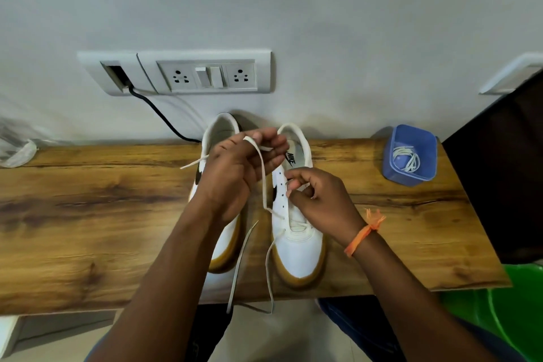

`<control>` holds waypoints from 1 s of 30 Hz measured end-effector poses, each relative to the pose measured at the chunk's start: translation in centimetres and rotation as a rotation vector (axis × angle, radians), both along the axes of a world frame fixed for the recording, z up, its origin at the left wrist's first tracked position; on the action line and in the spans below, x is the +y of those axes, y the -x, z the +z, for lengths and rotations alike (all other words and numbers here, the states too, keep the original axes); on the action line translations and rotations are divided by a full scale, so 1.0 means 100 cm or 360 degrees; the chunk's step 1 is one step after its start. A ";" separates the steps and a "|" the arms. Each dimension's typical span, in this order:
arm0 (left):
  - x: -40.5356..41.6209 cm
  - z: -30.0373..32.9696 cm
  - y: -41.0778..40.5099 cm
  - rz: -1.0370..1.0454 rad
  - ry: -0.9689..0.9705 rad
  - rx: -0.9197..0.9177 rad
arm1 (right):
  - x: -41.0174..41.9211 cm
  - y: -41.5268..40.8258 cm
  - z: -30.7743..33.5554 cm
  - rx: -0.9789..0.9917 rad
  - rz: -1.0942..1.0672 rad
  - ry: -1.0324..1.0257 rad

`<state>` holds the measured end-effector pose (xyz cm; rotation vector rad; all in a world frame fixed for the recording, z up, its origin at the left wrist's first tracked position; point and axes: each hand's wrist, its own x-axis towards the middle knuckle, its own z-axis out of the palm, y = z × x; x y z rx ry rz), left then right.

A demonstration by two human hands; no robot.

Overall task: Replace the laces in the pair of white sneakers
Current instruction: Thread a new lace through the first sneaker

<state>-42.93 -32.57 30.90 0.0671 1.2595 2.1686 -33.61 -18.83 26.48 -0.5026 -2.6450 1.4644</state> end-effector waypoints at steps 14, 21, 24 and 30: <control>0.015 -0.016 -0.033 -0.0867 0.0777 0.0290 | 0.000 0.002 0.004 -0.0167 -0.0235 0.0578; -0.003 -0.029 -0.010 -0.0463 0.1136 0.0585 | -0.003 0.003 -0.003 -0.0229 -0.0087 0.0831; -0.012 -0.039 0.002 -0.0183 0.1633 0.1192 | 0.000 0.004 -0.008 -0.0099 -0.0291 0.0779; -0.018 -0.051 0.004 -0.0409 0.1671 0.1820 | 0.000 0.002 -0.010 -0.0050 -0.0306 0.0534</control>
